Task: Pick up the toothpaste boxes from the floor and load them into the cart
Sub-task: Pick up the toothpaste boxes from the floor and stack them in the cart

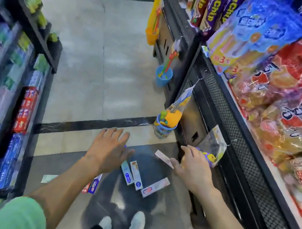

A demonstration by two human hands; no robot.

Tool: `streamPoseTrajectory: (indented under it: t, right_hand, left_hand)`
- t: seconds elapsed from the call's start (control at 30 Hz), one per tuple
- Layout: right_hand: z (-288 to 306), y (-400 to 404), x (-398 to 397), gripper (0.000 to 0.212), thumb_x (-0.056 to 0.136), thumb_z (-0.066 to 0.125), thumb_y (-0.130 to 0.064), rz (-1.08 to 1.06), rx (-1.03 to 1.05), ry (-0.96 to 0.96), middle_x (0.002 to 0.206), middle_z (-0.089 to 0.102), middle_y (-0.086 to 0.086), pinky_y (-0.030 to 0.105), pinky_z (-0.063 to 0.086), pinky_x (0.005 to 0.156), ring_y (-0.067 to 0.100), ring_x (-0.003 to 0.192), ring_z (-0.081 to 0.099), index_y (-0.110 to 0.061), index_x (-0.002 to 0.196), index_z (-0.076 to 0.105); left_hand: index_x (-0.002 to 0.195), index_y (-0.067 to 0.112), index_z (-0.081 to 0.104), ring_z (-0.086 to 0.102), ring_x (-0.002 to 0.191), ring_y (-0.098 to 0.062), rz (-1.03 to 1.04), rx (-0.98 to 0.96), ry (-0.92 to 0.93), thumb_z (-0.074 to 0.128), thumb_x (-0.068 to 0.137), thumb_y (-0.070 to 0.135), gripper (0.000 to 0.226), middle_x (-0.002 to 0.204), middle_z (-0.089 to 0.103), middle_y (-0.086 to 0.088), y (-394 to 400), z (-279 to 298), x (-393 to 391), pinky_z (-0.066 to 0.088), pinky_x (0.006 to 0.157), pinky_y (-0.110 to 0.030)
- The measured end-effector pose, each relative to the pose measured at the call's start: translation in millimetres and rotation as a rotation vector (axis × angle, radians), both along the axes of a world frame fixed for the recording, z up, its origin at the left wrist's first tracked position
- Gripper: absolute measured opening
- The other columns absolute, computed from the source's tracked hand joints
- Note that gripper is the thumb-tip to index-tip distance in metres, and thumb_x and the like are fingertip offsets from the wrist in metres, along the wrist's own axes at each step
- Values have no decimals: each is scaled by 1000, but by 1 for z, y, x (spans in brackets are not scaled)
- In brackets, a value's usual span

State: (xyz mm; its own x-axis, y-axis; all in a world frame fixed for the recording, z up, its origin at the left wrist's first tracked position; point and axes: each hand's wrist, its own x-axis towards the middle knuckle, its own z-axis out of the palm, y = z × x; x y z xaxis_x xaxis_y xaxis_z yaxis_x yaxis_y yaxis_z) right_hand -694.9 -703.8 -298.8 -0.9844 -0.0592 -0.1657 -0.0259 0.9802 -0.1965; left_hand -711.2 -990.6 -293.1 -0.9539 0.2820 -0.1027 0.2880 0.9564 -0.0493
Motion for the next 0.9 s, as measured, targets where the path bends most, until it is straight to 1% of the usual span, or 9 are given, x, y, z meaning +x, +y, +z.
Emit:
streamPoseTrajectory:
  t: [0.13,0.3,0.37,0.5,0.6,0.67,0.7,0.8,0.9]
  right_hand:
    - [-30,1,-54,70,93,44,-64,-65,-5,-47,146,49,9,45,39,111,32,135,44,-15,143,50]
    - [-144,-2,-92,76,88,40,-66,-94,3,-118,144,52,13,50,43,107,36,132,48,-14,140,53]
    - [-207,-5,-105,76,87,37,-67,-83,11,-139,144,52,13,48,43,107,35,131,49,-14,140,53]
    - [-362,-3,-123,66,92,49,-60,-98,15,-126,139,54,13,46,45,105,35,127,51,-14,139,52]
    - [-486,3,-121,69,92,44,-62,-148,26,-153,138,54,14,48,44,105,37,125,51,-12,138,52]
    - [-564,8,-113,67,92,45,-63,-198,35,-154,133,57,16,49,47,99,41,120,54,-10,132,55]
    - [-599,10,-107,66,92,47,-62,-237,40,-147,132,58,16,49,47,97,41,118,55,-10,131,55]
    - [-689,15,-84,65,94,48,-62,-373,51,-250,141,51,12,45,40,102,38,126,49,-17,141,47]
    - [-751,13,-58,64,94,46,-62,-483,4,-313,143,48,12,44,41,101,37,127,48,-17,139,46]
  left_hand:
    - [125,18,60,61,116,-29,-56,-7,-8,29,94,62,63,126,66,-7,3,-34,-68,46,99,-46]
    - [126,11,62,63,109,-35,-145,67,-58,35,94,58,63,122,66,-13,29,-138,-133,47,91,-48]
    - [128,12,60,62,110,-34,-162,85,-77,35,95,59,63,124,65,-11,34,-208,-150,45,91,-47]
    - [129,10,60,63,106,-34,-203,95,-115,37,94,60,65,121,66,-11,32,-378,-169,49,89,-49]
    - [133,9,60,61,112,-35,-238,92,-164,32,95,61,70,125,65,-13,28,-509,-171,48,96,-51]
    - [135,10,59,61,115,-36,-256,106,-168,28,95,61,71,130,63,-14,30,-587,-168,46,100,-52]
    - [135,10,59,61,116,-37,-258,108,-169,26,95,61,72,131,63,-15,32,-623,-165,45,101,-52]
    - [136,12,58,58,123,-36,-239,113,-177,24,95,62,73,137,60,-15,33,-714,-156,44,100,-49]
    - [145,17,49,44,138,-34,-171,113,-210,19,93,67,78,149,49,-15,25,-779,-151,38,108,-49]
